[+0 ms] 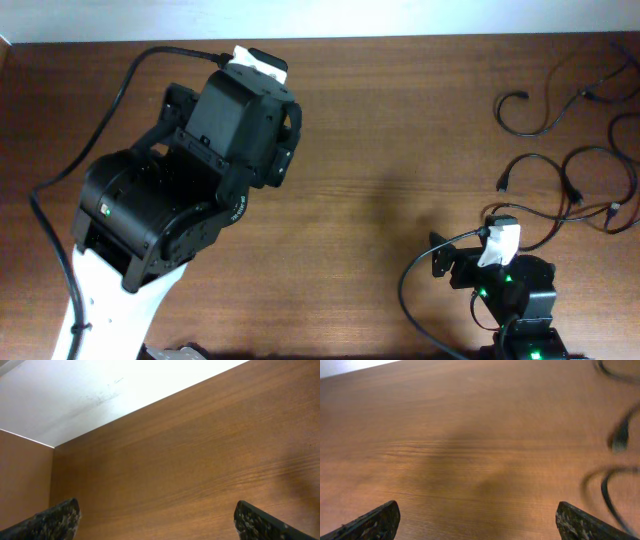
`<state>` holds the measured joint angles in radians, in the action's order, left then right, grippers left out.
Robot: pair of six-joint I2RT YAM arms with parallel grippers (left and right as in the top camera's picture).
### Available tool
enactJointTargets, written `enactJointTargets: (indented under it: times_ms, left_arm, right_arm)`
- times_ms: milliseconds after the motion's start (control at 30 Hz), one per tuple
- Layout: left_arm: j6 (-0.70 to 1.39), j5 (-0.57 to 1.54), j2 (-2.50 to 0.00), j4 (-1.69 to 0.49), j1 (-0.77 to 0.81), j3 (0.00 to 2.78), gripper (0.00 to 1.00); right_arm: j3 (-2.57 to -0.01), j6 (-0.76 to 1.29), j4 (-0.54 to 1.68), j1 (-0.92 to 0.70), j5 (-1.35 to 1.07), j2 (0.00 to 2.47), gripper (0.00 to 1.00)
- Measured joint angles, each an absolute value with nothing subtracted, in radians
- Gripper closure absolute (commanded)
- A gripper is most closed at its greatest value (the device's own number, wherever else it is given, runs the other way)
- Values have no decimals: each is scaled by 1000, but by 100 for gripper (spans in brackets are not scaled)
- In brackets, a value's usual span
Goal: Untangle cables
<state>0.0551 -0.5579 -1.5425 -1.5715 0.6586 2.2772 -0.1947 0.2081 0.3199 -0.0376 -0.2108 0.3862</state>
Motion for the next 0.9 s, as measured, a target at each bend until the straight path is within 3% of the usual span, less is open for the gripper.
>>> enactJointTargets:
  times_ms: [333, 900]
  left_arm:
    - [55, -558, -1542, -1562, 659, 2277, 1]
    - [55, -558, -1542, -1571, 659, 2277, 1]
  right_arm:
    - [-129, 443, 375, -38, -4, 386, 1]
    - [-127, 471, 407, -38, 68, 386, 1]
